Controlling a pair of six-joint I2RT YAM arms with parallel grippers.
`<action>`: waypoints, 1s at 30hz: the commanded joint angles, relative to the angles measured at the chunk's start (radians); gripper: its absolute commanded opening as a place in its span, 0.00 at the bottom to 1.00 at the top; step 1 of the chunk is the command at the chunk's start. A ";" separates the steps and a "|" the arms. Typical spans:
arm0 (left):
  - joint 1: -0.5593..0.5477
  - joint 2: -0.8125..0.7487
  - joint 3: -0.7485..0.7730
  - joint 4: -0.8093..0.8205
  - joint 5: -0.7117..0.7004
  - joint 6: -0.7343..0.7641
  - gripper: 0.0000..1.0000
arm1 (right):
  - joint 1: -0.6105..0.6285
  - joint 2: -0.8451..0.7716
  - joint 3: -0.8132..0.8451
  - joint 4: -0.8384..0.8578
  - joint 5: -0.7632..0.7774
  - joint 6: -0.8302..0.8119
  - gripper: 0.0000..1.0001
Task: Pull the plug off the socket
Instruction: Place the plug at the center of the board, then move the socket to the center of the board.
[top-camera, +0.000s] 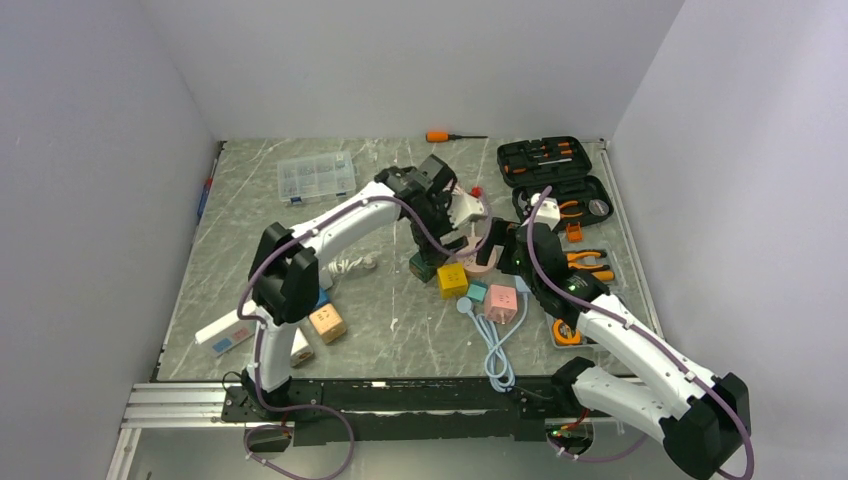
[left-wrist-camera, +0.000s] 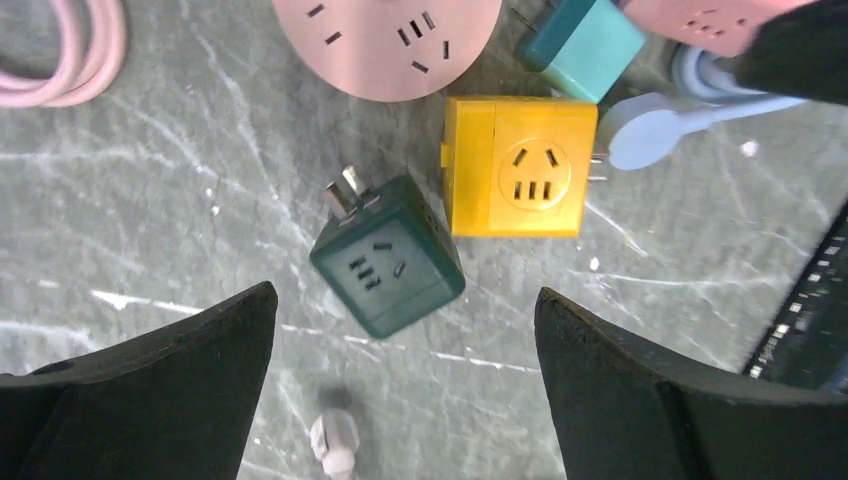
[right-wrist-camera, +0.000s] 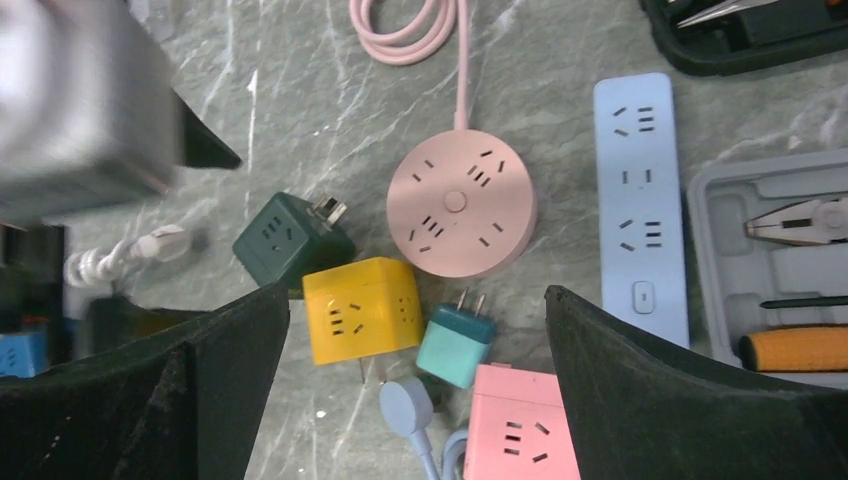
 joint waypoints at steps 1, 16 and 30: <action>0.091 -0.140 0.130 -0.162 0.106 -0.097 0.99 | -0.023 -0.020 -0.006 0.048 -0.113 0.055 1.00; 0.673 -0.726 -0.380 -0.057 0.036 -0.107 0.99 | 0.167 0.358 0.285 0.059 -0.201 -0.074 0.98; 1.131 -0.919 -0.722 -0.264 0.104 0.373 0.99 | 0.457 0.686 0.537 -0.032 -0.079 -0.159 0.97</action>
